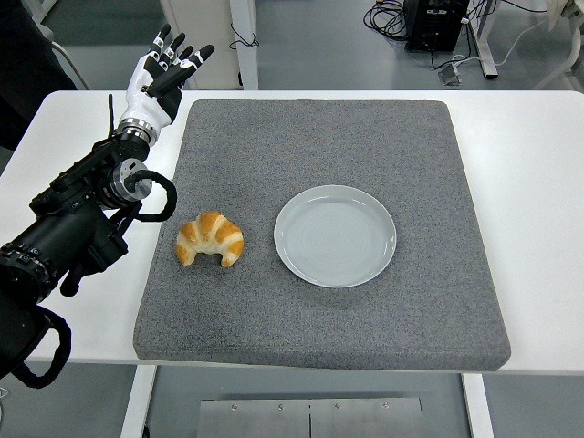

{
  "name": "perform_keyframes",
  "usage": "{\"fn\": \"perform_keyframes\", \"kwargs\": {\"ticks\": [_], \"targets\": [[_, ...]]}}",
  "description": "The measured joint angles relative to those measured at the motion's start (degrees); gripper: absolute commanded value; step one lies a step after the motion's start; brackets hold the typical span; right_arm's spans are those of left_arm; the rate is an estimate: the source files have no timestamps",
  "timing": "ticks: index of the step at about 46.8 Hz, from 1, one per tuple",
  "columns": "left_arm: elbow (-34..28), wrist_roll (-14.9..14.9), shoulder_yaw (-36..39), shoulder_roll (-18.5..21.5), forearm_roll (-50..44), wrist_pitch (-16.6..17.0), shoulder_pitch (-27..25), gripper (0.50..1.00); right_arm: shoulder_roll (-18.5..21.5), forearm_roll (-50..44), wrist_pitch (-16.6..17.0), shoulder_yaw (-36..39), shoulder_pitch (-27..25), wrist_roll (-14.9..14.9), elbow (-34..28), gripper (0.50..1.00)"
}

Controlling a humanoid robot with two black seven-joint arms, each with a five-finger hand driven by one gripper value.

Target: Place the bread on the plate

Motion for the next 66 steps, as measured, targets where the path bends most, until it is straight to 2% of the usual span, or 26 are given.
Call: {"fn": "perform_keyframes", "kwargs": {"ticks": [30,40,51,57,61,66], "targets": [[-0.01,-0.61,0.23,-0.19,0.43,0.02,0.46,0.983,0.0,0.0,0.0,0.02,0.0,-0.01,0.0,1.0],[-2.55,-0.56,1.11,1.0,0.62,0.19,0.86,0.98,0.0,0.0,-0.02,0.01,0.0,0.0,0.0,1.0],[-9.82,-0.42,9.4,7.02,0.78,0.68,0.88,0.977,0.0,0.0,-0.03,0.0,0.0,0.02,-0.01,1.0],[-12.44,-0.42,11.87,8.48,1.55,0.7,0.71,0.977,0.0,0.0,-0.02,0.01,0.0,0.01,-0.01,1.0],[-16.25,-0.16,13.45,10.47,4.2,0.69,0.64,0.977,0.0,0.0,-0.02,0.0,0.0,-0.02,-0.01,1.0],[-23.55,-0.08,15.53,16.31,8.95,0.69,0.38,0.977,0.0,0.0,-0.02,0.01,-0.01,-0.03,-0.01,1.0]]}}
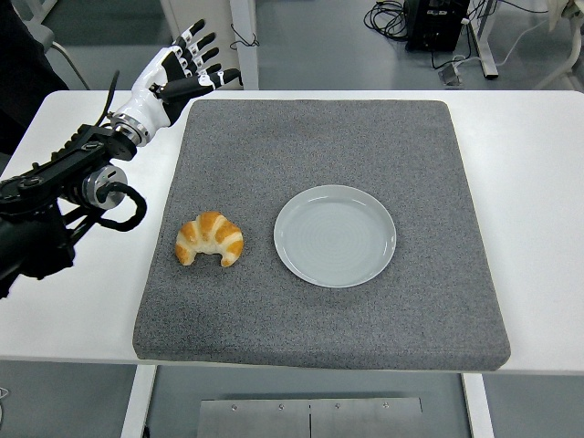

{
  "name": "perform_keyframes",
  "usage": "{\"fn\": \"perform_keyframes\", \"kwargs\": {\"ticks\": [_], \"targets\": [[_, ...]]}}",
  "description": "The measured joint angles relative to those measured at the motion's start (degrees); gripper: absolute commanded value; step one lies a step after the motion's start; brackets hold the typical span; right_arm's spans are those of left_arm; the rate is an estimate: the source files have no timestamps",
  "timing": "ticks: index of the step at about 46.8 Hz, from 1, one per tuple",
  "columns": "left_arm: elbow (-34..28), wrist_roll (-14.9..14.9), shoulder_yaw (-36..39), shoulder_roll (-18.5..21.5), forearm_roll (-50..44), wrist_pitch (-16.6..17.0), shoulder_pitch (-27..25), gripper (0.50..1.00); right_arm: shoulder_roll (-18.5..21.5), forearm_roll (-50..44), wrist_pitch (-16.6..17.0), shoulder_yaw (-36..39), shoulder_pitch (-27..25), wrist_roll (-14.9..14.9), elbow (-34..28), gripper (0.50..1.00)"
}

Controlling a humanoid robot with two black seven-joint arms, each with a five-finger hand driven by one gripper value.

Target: Place the bread on the plate

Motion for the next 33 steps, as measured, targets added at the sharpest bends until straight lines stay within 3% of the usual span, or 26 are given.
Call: {"fn": "perform_keyframes", "kwargs": {"ticks": [18,33], "targets": [[-9.28,0.85,5.0,7.26,9.86,0.01,-0.57,0.954,0.0,0.0,0.02,0.0,0.01,0.03,0.01,1.0],[-13.51,3.95,5.75,11.78,23.71,-0.01,-0.58,0.937,0.0,0.0,0.02,0.01,0.0,0.03,0.0,1.0]]}}
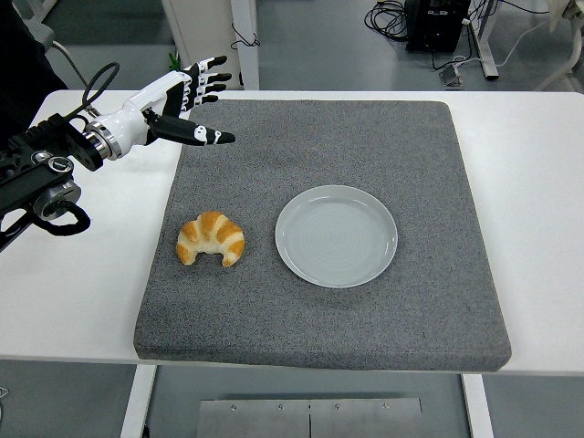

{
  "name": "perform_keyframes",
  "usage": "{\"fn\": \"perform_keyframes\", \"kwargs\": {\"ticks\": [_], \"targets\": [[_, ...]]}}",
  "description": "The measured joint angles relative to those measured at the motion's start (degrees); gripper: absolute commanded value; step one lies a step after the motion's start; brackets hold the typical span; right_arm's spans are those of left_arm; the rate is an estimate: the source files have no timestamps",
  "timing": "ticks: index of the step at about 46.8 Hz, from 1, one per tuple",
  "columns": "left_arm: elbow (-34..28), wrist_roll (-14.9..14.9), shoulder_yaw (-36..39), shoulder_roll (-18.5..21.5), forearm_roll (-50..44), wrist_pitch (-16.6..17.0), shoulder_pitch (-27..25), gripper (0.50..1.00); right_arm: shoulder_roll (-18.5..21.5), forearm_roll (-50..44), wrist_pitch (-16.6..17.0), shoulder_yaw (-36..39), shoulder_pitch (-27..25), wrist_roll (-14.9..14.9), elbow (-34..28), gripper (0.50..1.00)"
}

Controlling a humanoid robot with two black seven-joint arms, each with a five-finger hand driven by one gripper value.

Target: Place the bread on the plate

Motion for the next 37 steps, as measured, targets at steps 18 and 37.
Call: {"fn": "perform_keyframes", "kwargs": {"ticks": [18,37], "targets": [[-13.79,1.77,3.14,12.42,6.56,0.01,-2.16,0.937,0.0,0.0,0.01,-0.01,0.01,0.01,0.02,1.0],[-17.15,0.53,6.36,14.84,14.11,-0.61,-3.46,0.937,0.0,0.0,-0.01,0.0,0.01,-0.05,0.01,1.0]]}}
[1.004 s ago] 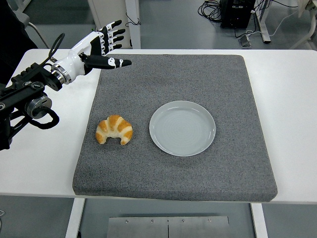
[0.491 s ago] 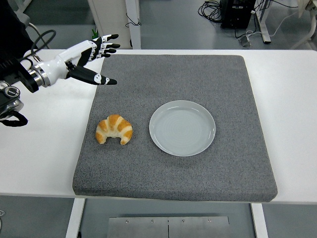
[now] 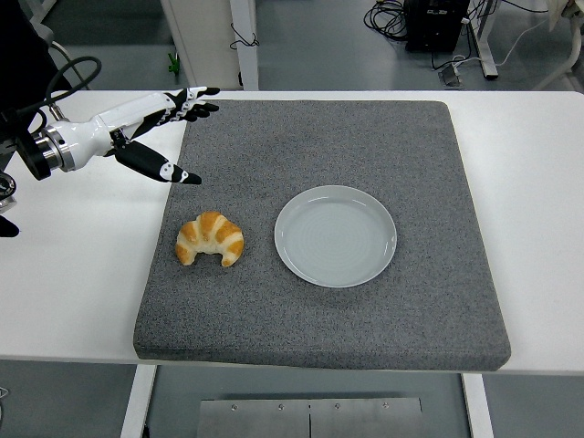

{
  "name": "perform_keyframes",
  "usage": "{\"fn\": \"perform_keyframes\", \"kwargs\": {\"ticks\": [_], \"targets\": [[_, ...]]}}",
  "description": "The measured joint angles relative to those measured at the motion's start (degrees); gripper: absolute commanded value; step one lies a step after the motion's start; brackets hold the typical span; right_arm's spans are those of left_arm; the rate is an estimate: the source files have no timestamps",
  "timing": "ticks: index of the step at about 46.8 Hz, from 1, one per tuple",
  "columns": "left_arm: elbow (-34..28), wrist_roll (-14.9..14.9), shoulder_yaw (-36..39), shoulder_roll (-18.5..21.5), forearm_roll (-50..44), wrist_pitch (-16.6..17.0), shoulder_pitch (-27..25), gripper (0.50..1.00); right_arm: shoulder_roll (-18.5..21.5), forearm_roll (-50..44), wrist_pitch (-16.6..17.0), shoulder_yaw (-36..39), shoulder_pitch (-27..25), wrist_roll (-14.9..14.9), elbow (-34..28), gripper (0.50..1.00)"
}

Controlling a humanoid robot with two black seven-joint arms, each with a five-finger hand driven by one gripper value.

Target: Place the bread on the plate

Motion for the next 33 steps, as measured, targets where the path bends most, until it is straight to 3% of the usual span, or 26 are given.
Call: {"fn": "perform_keyframes", "kwargs": {"ticks": [5,12,24,33], "targets": [[-1.95,-0.77,0.68,1.49,2.46,-0.01,0.08,0.939,0.0,0.0,-0.01,0.0,0.0,0.0,0.0,1.0],[-3.01,-6.28,1.11,2.47,4.7,0.02,0.3,0.939,0.0,0.0,-0.02,-0.01,0.0,0.04,-0.01,1.0],[-0.5,-12.06,1.37,2.47,7.29,-0.22,0.64,0.943,0.0,0.0,0.01,-0.01,-0.01,0.04,0.0,1.0],[3.62,-17.23,1.37,2.44,7.67,-3.69,0.51,0.943,0.0,0.0,0.0,-0.02,0.0,0.04,-0.01,1.0]]}}
